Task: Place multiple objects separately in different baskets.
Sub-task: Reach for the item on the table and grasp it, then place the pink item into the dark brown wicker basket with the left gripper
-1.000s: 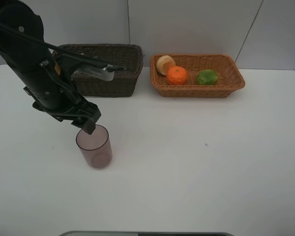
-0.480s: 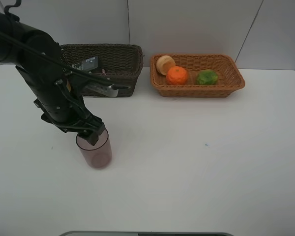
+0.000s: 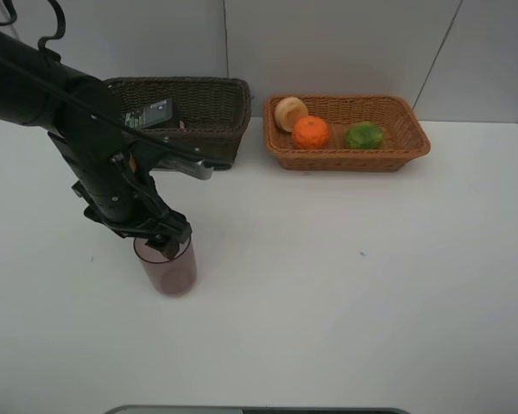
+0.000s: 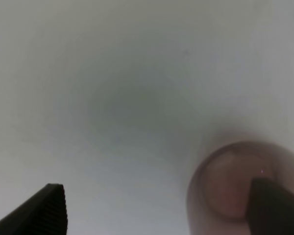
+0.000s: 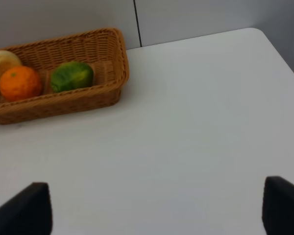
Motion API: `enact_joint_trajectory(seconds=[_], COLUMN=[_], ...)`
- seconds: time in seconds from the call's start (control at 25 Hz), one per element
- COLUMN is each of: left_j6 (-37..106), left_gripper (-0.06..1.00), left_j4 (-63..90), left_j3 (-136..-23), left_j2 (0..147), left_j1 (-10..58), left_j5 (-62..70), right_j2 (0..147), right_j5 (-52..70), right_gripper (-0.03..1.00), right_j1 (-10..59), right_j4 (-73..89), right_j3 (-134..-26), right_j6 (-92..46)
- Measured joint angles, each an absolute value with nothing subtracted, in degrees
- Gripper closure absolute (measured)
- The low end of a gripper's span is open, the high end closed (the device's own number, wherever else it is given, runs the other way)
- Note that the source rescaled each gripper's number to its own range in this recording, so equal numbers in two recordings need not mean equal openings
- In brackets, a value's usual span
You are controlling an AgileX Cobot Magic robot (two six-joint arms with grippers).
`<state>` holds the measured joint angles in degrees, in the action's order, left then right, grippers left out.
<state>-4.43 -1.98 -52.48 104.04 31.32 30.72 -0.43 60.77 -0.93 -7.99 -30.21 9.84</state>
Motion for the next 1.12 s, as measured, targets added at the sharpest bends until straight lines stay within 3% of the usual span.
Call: enact_joint_trajectory(seconds=[0.08,0.16,0.24,0.36,0.48,1.12], left_j6=[-4.43,-4.43,-4.43,-4.43,-4.43,-4.43], left_gripper=[0.02,0.11,0.29,0.65,0.91,0.94], left_j4=[-1.89,-1.88,-1.88,-1.88,-1.33,-1.28], left_j3=[-52.48,-52.48,-52.48,-52.48,-52.48,-52.48], left_j2=[104.04,104.09,104.09,104.15,104.09,103.92], left_j1=[31.32,31.32,31.32,31.32,31.32,31.40], left_j5=[30.72,30.67,30.67,30.56,30.31,30.31], right_j2=[-0.43,-0.43,-0.43,-0.43,-0.43,-0.43], right_j5=[60.77,60.77,60.77,60.77,60.77,60.77], right_gripper=[0.09,0.09,0.09,0.09,0.09,0.09], right_j1=[-0.93,-0.93,-0.93,-0.93,-0.93,-0.93], right_j4=[-7.99,-7.99,-7.99,-7.99,-7.99,-7.93], right_j3=[-30.21,-30.21,-30.21,-30.21,-30.21,-30.21], right_j6=[9.84,9.84,9.84,9.84,9.84,9.84])
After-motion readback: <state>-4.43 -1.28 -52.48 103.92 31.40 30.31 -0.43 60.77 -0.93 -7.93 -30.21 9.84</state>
